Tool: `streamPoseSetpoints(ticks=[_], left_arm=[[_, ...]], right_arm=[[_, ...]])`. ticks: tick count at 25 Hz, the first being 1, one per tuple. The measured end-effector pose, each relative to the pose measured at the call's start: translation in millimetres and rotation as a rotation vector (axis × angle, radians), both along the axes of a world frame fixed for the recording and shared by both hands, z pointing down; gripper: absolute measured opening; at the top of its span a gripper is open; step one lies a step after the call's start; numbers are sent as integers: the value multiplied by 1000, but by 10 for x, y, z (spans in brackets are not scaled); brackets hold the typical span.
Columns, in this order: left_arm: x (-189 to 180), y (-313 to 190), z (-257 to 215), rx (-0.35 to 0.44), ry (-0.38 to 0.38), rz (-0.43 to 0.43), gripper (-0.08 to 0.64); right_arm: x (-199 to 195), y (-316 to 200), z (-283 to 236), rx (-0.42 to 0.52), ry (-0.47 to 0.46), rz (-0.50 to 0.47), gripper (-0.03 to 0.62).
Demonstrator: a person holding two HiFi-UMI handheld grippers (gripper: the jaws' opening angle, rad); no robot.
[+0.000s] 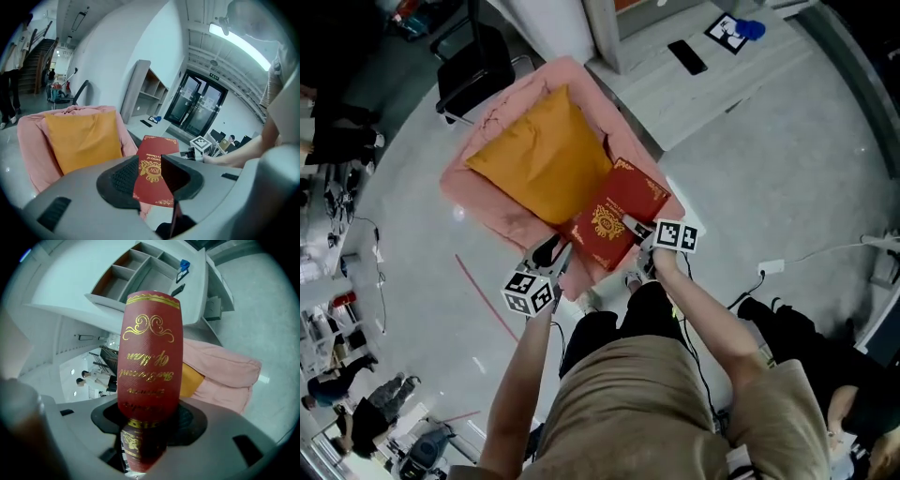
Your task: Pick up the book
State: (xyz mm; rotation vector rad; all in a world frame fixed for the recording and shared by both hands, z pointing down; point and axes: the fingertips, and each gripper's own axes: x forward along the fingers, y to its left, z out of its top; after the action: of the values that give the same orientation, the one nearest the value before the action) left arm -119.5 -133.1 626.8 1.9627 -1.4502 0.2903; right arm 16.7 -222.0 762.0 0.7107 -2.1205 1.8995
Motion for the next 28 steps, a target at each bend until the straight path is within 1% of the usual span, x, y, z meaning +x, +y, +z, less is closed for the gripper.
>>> streamPoseSetpoints(ticks=[9, 14, 18, 23, 28], left_arm=[[-14, -87, -736, 119, 16, -18, 144], [-151, -72, -1104, 175, 16, -33, 144], [-265, -40, -1339, 220, 14, -35, 144], [-417, 44, -1616, 284, 27, -17, 144], [-615, 143, -1914, 333, 32, 34, 145]], right_arm=[[101, -139, -1190, 120, -116, -35, 235], [2, -168, -1801, 218, -177, -59, 235], [-62, -156, -2185, 271, -219, -61, 235], [-148, -49, -2573, 344, -235, -61, 235], [-227, 93, -2915, 400, -223, -19, 235]])
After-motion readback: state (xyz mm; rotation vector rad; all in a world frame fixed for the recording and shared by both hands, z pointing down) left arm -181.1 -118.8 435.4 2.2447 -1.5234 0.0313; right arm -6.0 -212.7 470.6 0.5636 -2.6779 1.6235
